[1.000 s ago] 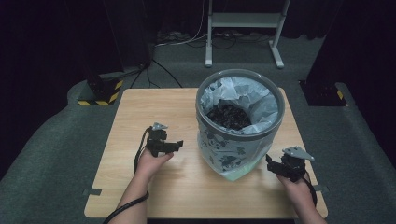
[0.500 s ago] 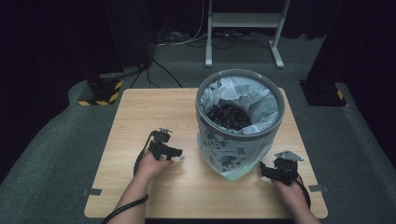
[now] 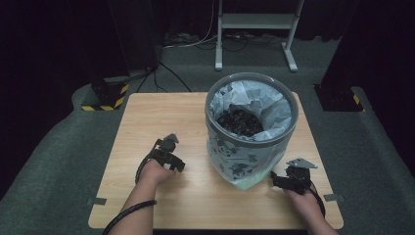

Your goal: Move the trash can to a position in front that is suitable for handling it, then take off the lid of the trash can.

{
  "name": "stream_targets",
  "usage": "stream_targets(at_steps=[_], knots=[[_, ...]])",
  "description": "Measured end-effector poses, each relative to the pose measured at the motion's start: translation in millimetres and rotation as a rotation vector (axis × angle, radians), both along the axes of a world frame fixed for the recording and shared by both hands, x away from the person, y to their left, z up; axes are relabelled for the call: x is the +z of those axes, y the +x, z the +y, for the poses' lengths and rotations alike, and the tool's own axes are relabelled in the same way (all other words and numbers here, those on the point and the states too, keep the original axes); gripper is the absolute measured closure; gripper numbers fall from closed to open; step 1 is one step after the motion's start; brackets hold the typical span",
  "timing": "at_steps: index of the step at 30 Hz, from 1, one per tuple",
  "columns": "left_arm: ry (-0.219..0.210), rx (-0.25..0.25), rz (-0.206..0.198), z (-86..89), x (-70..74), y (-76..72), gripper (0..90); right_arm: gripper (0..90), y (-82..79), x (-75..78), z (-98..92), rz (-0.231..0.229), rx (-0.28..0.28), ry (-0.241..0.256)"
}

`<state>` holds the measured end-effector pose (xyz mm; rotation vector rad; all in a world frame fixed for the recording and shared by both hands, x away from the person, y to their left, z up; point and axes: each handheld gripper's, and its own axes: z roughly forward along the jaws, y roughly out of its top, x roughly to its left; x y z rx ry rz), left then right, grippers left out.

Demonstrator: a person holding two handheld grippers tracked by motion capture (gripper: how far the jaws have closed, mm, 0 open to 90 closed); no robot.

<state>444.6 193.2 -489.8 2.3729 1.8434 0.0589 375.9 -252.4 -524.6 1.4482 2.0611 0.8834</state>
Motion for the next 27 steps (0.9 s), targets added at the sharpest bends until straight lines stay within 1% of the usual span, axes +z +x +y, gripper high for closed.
stream_targets(at_steps=[1, 2, 4, 6, 10, 11, 12, 13, 15, 16, 17, 18, 20, 21, 22, 24, 26, 27], knots=[[0.001, 0.016, 0.017, 3.5, 0.7, 0.3, 16.3, 14.0, 0.4, 0.0, -0.2, 0.001, 0.002, 0.000], [-0.009, 0.032, 0.041, 6.9, 1.8, 0.5, 16.6, 14.0, 1.0, 0.0, -0.7, -0.002, 0.007, -0.004], [-0.033, 0.068, 0.073, 10.8, 4.4, 0.2, 18.4, 14.0, 1.6, 0.0, -0.7, -0.002, 0.009, -0.003], [-0.029, 0.076, 0.094, 12.0, 8.0, -0.3, 20.4, 14.0, 1.7, 0.0, -0.6, -0.001, 0.010, -0.002], [-0.001, 0.078, 0.105, 11.9, 19.9, 0.0, 24.8, 14.1, 1.9, 0.0, -0.9, -0.003, 0.014, -0.003], [-0.013, 0.084, 0.123, 10.4, 25.3, 0.1, 27.1, 14.1, 1.9, 0.0, -0.9, -0.003, 0.014, -0.003], [-0.001, 0.076, 0.128, 9.6, 29.9, 0.5, 31.3, 14.1, 1.9, 0.0, -0.7, 0.000, 0.013, 0.001], [0.003, 0.081, 0.131, 7.7, 34.2, 0.7, 32.2, 14.1, 2.0, 0.0, -0.7, 0.000, 0.013, 0.000], [0.014, 0.070, 0.145, 5.8, 44.7, 1.9, 35.1, 14.1, 2.1, 0.0, -0.6, 0.000, 0.014, 0.000], [0.008, 0.077, 0.147, 4.3, 49.7, 2.3, 35.9, 14.1, 2.2, -0.1, -0.8, -0.001, 0.015, 0.000], [0.018, 0.071, 0.152, 3.9, 55.0, 3.0, 36.5, 14.1, 2.4, -0.2, -1.0, -0.004, 0.018, -0.002], [0.027, 0.078, 0.152, 2.7, 59.7, 3.4, 36.8, 14.1, 2.4, -0.2, -1.0, -0.004, 0.018, -0.001], [0.028, 0.096, 0.159, 1.6, 67.0, 4.3, 36.4, 14.1, 2.5, -0.2, -1.0, -0.005, 0.018, -0.001], [0.040, 0.097, 0.164, 1.6, 72.9, 5.3, 36.4, 14.1, 2.5, -0.2, -0.9, -0.005, 0.018, -0.001], [0.046, 0.097, 0.158, 1.8, 77.6, 5.7, 36.3, 14.1, 2.6, -0.2, -0.9, -0.005, 0.018, 0.000], [0.046, 0.107, 0.152, 3.9, 88.5, 6.6, 36.8, 14.1, 2.7, -0.1, -1.1, -0.004, 0.020, -0.002], [0.026, 0.128, 0.157, 5.3, 96.5, 6.8, 38.6, 14.2, 2.7, -0.1, -1.1, -0.004, 0.020, -0.001], [0.036, 0.125, 0.158, 6.4, 100.8, 7.3, 38.6, 14.2, 2.6, -0.1, -0.9, -0.003, 0.019, 0.001]])
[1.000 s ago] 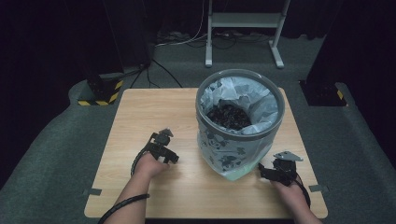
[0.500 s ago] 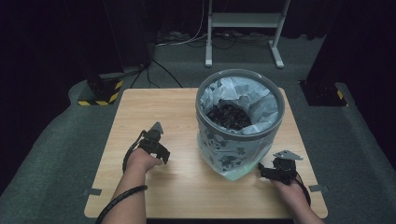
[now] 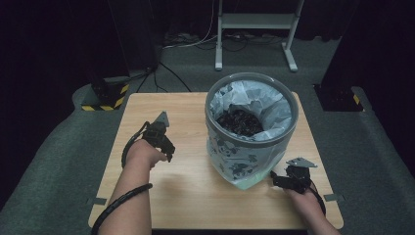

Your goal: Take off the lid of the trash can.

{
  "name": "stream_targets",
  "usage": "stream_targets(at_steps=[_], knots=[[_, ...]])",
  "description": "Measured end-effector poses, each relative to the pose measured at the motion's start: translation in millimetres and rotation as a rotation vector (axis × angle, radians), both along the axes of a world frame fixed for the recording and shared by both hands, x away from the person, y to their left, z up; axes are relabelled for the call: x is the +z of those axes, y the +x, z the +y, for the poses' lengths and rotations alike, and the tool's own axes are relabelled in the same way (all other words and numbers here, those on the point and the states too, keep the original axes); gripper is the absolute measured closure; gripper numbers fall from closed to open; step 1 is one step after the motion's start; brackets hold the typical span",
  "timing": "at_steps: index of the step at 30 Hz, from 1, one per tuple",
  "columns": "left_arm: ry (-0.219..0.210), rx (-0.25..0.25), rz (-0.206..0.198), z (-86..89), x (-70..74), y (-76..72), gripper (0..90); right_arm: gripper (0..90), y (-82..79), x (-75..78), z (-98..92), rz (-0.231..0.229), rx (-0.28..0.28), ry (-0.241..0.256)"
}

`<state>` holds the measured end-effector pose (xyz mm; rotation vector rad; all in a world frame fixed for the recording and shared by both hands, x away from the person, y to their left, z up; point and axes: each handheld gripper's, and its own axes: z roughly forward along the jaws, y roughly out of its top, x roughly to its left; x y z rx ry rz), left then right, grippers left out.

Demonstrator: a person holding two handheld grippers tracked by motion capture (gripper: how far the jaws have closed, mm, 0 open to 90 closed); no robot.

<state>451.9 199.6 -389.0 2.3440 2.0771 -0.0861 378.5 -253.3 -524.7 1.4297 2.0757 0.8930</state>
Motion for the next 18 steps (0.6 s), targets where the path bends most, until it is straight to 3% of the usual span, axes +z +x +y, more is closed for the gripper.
stream_targets(at_steps=[10, 18], knots=[[-0.041, 0.097, -0.042, 11.4, 49.8, -0.7, 39.2, 14.3, 0.0, 0.0, -0.1, -0.001, 0.004, -0.001], [-0.053, 0.104, -0.085, 13.0, 87.2, -0.5, 38.2, 14.3, 0.1, 0.1, -0.4, -0.001, 0.009, -0.005]])
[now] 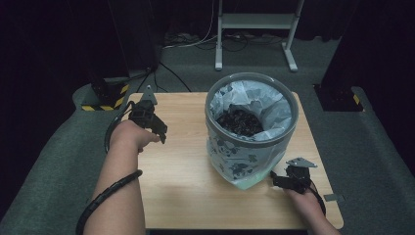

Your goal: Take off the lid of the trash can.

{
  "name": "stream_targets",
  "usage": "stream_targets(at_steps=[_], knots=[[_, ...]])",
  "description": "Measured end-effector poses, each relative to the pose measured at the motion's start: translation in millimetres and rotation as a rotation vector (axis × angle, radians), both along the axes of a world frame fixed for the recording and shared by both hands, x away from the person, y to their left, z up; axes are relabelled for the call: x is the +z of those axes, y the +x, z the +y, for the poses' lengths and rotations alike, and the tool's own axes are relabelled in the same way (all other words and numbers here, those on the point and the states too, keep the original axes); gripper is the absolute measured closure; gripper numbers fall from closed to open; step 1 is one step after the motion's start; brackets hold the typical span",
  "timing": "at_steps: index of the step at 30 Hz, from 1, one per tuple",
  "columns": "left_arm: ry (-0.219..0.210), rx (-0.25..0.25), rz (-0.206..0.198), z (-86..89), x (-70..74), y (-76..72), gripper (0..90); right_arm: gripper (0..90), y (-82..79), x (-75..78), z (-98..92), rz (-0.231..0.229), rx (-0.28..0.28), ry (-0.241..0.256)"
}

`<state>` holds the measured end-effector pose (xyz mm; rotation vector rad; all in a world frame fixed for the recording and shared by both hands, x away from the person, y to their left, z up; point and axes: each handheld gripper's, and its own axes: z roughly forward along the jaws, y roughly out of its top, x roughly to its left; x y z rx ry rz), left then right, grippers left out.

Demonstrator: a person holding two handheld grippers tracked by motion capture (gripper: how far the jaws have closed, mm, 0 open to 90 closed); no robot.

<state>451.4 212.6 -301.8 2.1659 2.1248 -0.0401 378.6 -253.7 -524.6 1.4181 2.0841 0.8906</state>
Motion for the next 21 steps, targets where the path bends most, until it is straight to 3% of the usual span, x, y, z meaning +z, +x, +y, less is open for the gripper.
stream_targets(at_steps=[8, 10, 15, 21], knots=[[-0.003, 0.007, -0.006, -10.1, 28.7, 1.1, 38.0, 14.2, 0.0, 0.0, 0.2, 0.000, 0.001, 0.001], [-0.001, -0.018, -0.011, -12.3, 33.8, 2.0, 38.2, 14.3, -0.2, 0.0, 0.5, 0.003, 0.000, 0.004], [-0.002, -0.019, -0.015, -20.9, 47.0, 5.3, 38.8, 14.3, -0.3, 0.0, 0.5, 0.004, 0.000, 0.005], [-0.011, -0.053, -0.046, -42.0, 68.9, 10.0, 38.5, 14.2, 0.1, 0.0, 0.2, 0.000, 0.008, 0.002]])
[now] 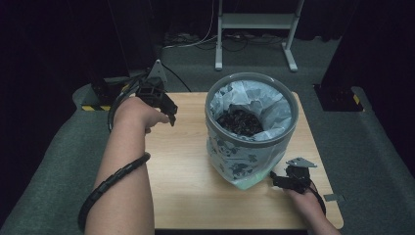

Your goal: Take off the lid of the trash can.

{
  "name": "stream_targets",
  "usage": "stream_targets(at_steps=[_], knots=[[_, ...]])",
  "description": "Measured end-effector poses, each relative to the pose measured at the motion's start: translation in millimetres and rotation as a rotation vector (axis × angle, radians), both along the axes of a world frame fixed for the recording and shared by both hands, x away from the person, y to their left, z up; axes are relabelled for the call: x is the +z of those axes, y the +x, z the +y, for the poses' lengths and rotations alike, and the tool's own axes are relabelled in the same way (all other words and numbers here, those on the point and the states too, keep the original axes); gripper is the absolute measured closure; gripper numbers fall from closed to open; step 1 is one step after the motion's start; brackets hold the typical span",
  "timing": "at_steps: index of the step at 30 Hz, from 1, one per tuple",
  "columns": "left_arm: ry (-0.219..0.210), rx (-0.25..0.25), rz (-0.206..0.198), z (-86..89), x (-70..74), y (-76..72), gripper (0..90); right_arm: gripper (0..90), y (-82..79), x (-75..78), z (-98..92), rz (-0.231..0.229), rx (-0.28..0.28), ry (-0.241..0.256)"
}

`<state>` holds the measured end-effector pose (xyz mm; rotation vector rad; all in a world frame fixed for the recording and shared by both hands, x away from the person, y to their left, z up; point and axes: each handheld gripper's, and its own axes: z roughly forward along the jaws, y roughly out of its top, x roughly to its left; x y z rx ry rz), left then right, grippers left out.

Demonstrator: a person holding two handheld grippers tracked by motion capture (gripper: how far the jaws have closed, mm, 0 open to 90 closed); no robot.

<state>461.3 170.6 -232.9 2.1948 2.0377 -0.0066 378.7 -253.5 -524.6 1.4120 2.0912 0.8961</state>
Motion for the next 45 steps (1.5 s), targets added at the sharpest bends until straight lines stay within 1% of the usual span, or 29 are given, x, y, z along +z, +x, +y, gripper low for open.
stream_targets(at_steps=[5, 6, 9, 11, 13, 14, 15, 18, 20, 23, 24, 30, 32, 37, 40, 42, 43, 45], knots=[[-0.004, -0.031, -0.021, -20.0, 11.9, 3.3, 38.5, 14.2, -0.1, 0.0, 0.2, 0.000, 0.004, 0.001], [-0.004, -0.038, -0.022, -26.2, 14.1, 4.3, 38.5, 14.3, -0.1, 0.0, 0.3, 0.001, 0.003, 0.001], [0.001, -0.053, -0.020, -37.6, 17.9, 6.0, 38.5, 14.3, -0.2, 0.0, 0.4, 0.001, 0.006, 0.002], [-0.010, -0.055, -0.026, -45.2, 22.1, 7.2, 38.6, 14.2, -0.1, 0.0, 0.4, 0.000, 0.008, 0.001], [0.000, -0.072, -0.031, -51.5, 27.0, 8.2, 38.6, 14.3, -0.2, 0.0, 0.4, 0.001, 0.007, 0.001], [-0.006, -0.078, -0.034, -54.5, 29.0, 8.4, 38.5, 14.3, -0.2, 0.0, 0.4, 0.001, 0.008, 0.001], [-0.021, -0.075, -0.035, -57.4, 29.8, 8.5, 38.2, 14.3, -0.2, 0.0, 0.4, 0.001, 0.009, 0.001], [-0.010, -0.088, -0.039, -66.9, 35.3, 10.0, 37.9, 14.2, -0.2, 0.0, 0.5, 0.001, 0.009, 0.001], [-0.016, -0.090, -0.040, -73.2, 38.3, 11.1, 38.1, 14.3, -0.2, 0.0, 0.5, 0.000, 0.009, 0.001], [-0.004, -0.113, -0.044, -80.6, 41.1, 12.8, 38.2, 14.3, -0.2, 0.0, 0.5, 0.000, 0.009, 0.001], [-0.008, -0.115, -0.045, -83.3, 41.3, 13.1, 38.4, 14.3, -0.2, 0.0, 0.5, 0.000, 0.009, 0.001], [-0.004, -0.135, -0.058, -95.9, 39.1, 16.1, 38.4, 14.3, -0.2, 0.0, 0.5, 0.000, 0.009, 0.001], [0.005, -0.145, -0.061, -98.4, 38.1, 17.6, 37.6, 14.3, -0.2, 0.0, 0.5, 0.000, 0.009, 0.001], [0.013, -0.127, -0.088, -102.1, 35.5, 22.4, 38.0, 14.3, -0.5, 0.1, 0.5, 0.000, 0.010, 0.000], [0.010, -0.124, -0.083, -104.7, 31.2, 24.7, 37.9, 14.3, -0.5, 0.1, 0.5, 0.000, 0.010, 0.000], [0.018, -0.138, -0.081, -106.6, 28.8, 25.6, 37.7, 14.3, -0.5, 0.1, 0.5, 0.000, 0.010, 0.000], [0.016, -0.139, -0.080, -107.5, 27.4, 26.1, 37.7, 14.3, -0.5, 0.1, 0.5, 0.000, 0.010, 0.000], [0.027, -0.139, -0.078, -108.9, 24.8, 27.1, 37.7, 14.3, -1.2, 0.1, 0.8, 0.002, 0.009, 0.001]])
